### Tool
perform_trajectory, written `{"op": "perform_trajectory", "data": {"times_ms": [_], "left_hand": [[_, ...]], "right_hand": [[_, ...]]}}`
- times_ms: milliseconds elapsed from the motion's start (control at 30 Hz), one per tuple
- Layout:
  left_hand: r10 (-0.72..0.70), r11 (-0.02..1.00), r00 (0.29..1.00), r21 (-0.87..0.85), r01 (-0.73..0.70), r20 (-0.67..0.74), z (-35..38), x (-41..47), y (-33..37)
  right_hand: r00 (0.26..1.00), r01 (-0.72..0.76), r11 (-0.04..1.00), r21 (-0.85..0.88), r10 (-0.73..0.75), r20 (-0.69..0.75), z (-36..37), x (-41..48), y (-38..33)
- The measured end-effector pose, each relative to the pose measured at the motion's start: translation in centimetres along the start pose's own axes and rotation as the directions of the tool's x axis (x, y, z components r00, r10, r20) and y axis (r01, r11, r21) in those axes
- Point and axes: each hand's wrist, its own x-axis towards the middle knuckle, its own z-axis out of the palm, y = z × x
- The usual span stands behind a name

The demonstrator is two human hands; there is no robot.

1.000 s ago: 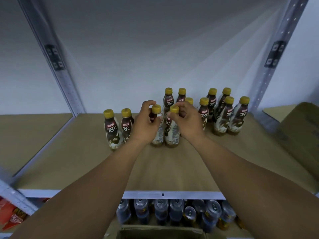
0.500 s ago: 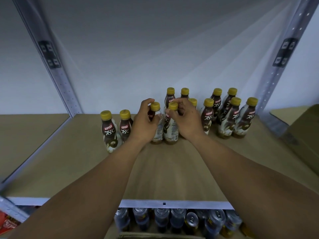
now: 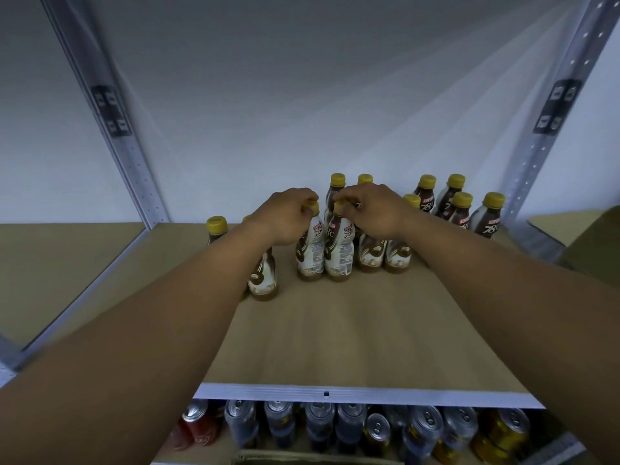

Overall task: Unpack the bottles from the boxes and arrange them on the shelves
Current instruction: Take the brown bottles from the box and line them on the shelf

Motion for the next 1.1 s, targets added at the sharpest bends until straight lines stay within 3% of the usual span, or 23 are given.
{"op": "perform_trajectory", "data": {"times_ms": [333, 700, 900, 1100], "left_hand": [[0.018, 0.998, 1.000, 0.069, -0.017, -0.016, -0.3, 0.1, 0.6], [-0.001, 0.992, 0.999, 0.129, -0.003, 0.032, -1.1, -0.1, 1.0], [-0.040, 0.974, 0.999, 0.224, 0.044, -0.025, -1.3, 0.2, 0.9], [-0.025, 0.983, 0.996, 0.182, 0.008, 0.088, -2.5, 0.2, 0.3]], "right_hand": [[0.997, -0.017, 1.000, -0.020, 0.015, -0.076, 0.4, 0.0, 0.0], [0.998, -0.033, 0.999, -0.028, 0.035, 0.046, -0.6, 0.2, -0.5], [1.000, -0.019, 0.999, -0.042, 0.019, -0.005, -0.4, 0.1, -0.7], [0.999, -0.034, 0.999, 0.001, 0.034, 0.024, -0.6, 0.0, -0.9]]}}
